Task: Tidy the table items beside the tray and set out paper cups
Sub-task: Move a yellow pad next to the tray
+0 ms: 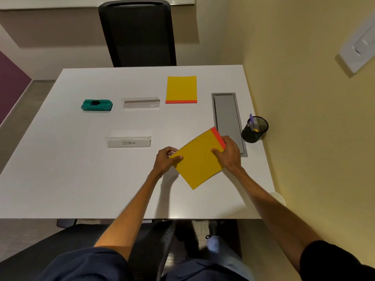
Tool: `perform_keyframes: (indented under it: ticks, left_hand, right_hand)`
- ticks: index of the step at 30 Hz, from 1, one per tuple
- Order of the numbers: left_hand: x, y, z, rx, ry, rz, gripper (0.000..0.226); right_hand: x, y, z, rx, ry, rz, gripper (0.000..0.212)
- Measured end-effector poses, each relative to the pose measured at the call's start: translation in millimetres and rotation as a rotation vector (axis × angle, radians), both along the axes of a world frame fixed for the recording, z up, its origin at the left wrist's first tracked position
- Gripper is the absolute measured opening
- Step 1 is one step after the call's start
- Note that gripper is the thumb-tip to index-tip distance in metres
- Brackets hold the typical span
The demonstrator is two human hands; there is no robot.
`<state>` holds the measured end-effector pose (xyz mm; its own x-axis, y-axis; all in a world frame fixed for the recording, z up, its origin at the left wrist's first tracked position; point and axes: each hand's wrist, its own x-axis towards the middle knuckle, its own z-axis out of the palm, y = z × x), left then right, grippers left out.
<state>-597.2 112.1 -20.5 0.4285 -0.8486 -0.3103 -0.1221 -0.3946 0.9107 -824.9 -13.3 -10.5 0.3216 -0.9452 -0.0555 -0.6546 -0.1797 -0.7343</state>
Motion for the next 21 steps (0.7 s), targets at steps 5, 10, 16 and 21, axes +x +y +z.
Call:
perform_keyframes:
  ticks: [5, 10, 16, 21]
  left_hand:
    - [-26.8, 11.6, -19.3, 0.045, -0.001, 0.121, 0.030]
    - [-63.7, -3.0, -14.7, 0.011, -0.094, 0.157, 0.045]
    - [-88.5, -36.2, -12.8, -0.037, -0.214, -0.060, 0.059]
    - [-114.4, -61.7, -14.6, -0.053, -0.396, -0.238, 0.062]
  right_hand:
    - [-17.9, 10.4, -6.9, 0.013, 0.034, -0.118, 0.050]
    - [-39.2, 12.8, -9.4, 0.032, 0.062, -0.204, 0.052]
    - [-73.6, 9.8, -17.6, 0.021, 0.137, -0.303, 0.052]
    - [-95.7, 0.5, -27.4, 0.023, 0.223, -0.341, 0.054]
